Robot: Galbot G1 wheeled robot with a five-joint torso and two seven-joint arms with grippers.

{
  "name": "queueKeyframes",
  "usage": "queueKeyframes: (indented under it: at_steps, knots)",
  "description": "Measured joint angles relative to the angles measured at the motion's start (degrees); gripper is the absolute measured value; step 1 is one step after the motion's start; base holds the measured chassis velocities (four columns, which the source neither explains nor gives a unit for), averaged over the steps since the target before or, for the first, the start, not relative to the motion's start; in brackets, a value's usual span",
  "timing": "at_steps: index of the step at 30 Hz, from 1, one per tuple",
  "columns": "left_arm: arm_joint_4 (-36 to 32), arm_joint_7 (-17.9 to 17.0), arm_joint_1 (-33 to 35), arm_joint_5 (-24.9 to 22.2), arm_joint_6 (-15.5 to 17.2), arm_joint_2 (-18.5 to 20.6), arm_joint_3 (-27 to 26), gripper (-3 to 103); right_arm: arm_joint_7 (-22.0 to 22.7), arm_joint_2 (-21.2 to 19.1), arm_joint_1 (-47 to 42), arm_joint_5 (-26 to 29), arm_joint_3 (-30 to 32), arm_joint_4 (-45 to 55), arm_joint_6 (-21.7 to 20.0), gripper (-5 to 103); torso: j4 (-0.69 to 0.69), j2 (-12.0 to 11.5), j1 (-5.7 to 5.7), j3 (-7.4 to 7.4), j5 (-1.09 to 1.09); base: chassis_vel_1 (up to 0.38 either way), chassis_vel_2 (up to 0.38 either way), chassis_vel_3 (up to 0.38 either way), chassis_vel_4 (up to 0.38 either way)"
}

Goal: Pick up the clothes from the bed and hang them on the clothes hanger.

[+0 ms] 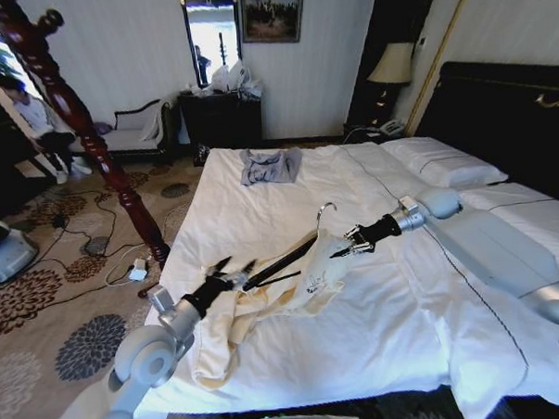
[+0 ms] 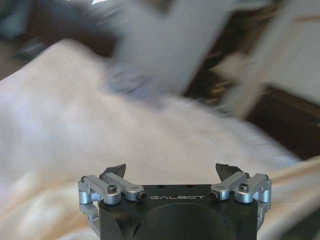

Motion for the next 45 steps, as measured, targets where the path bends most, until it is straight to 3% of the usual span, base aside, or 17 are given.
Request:
queueKeyframes:
  at_steps: [2,6,15,18,21,24,27,29,30,35,38,42,45]
  knots:
    - [2.7,-2.5,-1.1,-3.0,0.6,-3.0,1.3,100,0.0,1.1,0.2,-0.1,-0.3,-0.1,0.0,18,0.0,0.0,0.01,0.0,0.01,0.0,0.0,0.0,0.0]
    - [4.0,-3.4,-2.2,-6.2,2.6,-5.5,3.2,100,0.1,1.9,1.0,0.0,-0.6,-0.1,0.0,18,-0.01,0.0,0.0,0.0,0.0,0.0,0.0,0.0,0.0]
    - [6.4,-2.9,-4.5,-7.0,4.6,-8.3,7.7,103,0.6,2.0,1.5,0.8,-0.5,-0.1,0.0,18,-0.02,0.0,0.0,0.0,0.01,0.0,0.0,0.0,0.0]
    - [7.4,-2.5,-5.4,-7.2,4.6,-9.0,8.6,90,0.7,2.0,1.7,1.2,-0.4,0.2,0.0,18,0.0,0.0,0.01,0.0,0.01,0.0,0.0,0.0,0.0]
    - [7.4,-1.9,-5.5,-7.7,4.6,-9.2,8.9,85,0.8,1.9,1.8,1.5,-0.4,0.3,0.0,18,-0.02,0.0,0.0,0.0,0.01,0.0,0.0,0.0,0.0]
    - [7.4,-1.0,-5.3,-7.9,4.6,-9.2,9.4,69,0.8,2.1,2.2,1.7,-0.5,0.2,0.0,18,-0.01,0.0,0.0,0.0,0.0,0.0,0.0,0.0,0.0]
    - [7.4,-0.5,-5.0,-7.9,4.6,-9.2,9.7,63,1.0,2.4,2.7,2.0,-0.6,0.0,0.0,18,0.0,0.0,0.01,0.0,0.0,0.0,0.0,0.0,0.0]
    - [7.4,0.1,-4.6,-7.8,4.5,-9.2,9.9,52,1.0,2.6,3.2,2.2,-0.7,-0.2,-0.1,18,0.0,0.0,0.01,0.0,0.0,0.0,0.0,0.0,0.0]
    - [7.4,0.3,-4.4,-7.7,4.4,-9.2,9.9,52,1.1,2.7,3.3,2.3,-0.7,-0.3,-0.1,18,0.0,0.0,0.0,0.0,0.0,0.0,0.0,0.0,0.0]
    - [6.9,1.9,-3.5,-7.6,3.5,-8.8,9.0,30,1.4,2.7,3.7,2.8,-0.7,-0.3,-0.1,18,-0.01,0.0,0.01,0.0,0.0,0.0,0.0,0.0,0.0]
    - [6.5,2.4,-3.4,-7.8,2.9,-8.3,8.2,24,1.7,2.7,3.7,3.0,-0.7,-0.2,-0.1,18,-0.01,0.0,0.0,0.0,0.0,0.0,0.0,0.0,0.0]
    - [6.3,2.9,-3.4,-8.6,2.2,-7.4,7.1,3,1.9,2.7,3.7,3.1,-0.6,0.0,-0.1,18,0.0,0.0,0.0,0.0,0.0,0.0,0.0,0.0,0.0]
    - [6.3,3.2,-3.7,-8.7,1.7,-7.2,6.6,2,2.1,2.7,3.6,3.1,-0.5,0.1,0.0,18,-0.01,0.0,0.01,0.0,0.0,0.0,0.0,0.0,0.0]
